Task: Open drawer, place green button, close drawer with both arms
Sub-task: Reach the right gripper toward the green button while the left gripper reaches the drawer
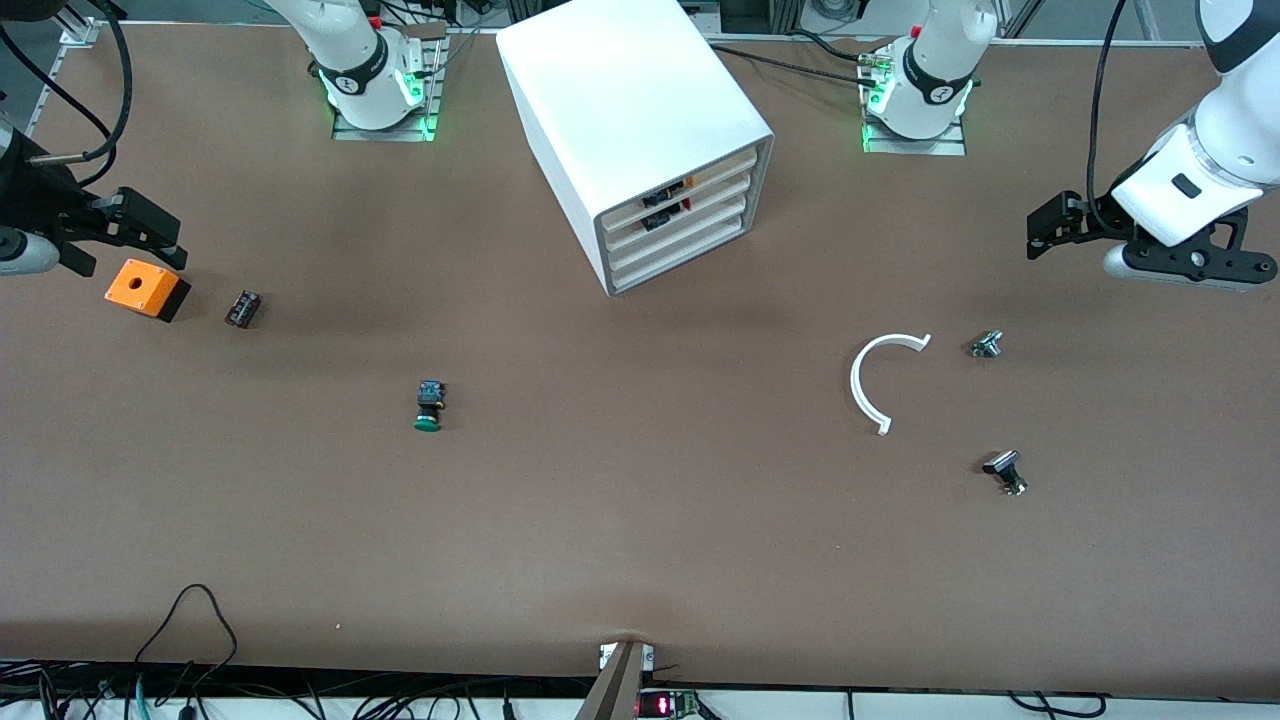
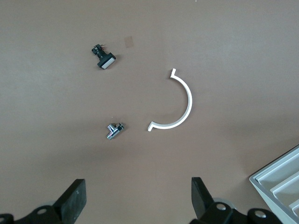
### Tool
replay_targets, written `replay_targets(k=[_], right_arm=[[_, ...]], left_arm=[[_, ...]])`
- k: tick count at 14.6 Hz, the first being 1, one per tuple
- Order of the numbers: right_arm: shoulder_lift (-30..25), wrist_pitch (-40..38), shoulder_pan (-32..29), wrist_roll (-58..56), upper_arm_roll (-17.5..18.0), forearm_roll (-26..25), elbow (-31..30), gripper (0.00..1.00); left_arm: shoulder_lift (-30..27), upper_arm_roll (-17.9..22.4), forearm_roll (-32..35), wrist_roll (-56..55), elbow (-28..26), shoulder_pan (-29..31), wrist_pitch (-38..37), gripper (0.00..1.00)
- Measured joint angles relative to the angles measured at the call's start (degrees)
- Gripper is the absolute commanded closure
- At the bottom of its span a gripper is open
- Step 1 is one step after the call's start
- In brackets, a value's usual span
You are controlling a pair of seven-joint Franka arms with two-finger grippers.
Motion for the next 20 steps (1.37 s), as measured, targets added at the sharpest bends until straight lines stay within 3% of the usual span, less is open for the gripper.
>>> replay_targets(k=[6, 12, 20], right_arm=[[-0.03, -0.96, -0.05, 0.28, -0.23, -0.08, -0.04, 0.0], [2.09, -6.8, 0.1, 0.17, 0.28, -0.01, -1.77, 0.0], [12.6, 6.77, 4.82, 5.56, 1.05, 2.85, -4.81, 0.0]], left_arm=[[0.0, 0.0, 0.0, 0.0, 0.0, 0.0, 0.0, 0.01], [0.05, 0.0, -0.01, 0.0, 0.01, 0.0, -0.3, 0.01], [2.64, -0.04, -9.15, 0.48, 5.62, -0.15, -17.84, 0.01]])
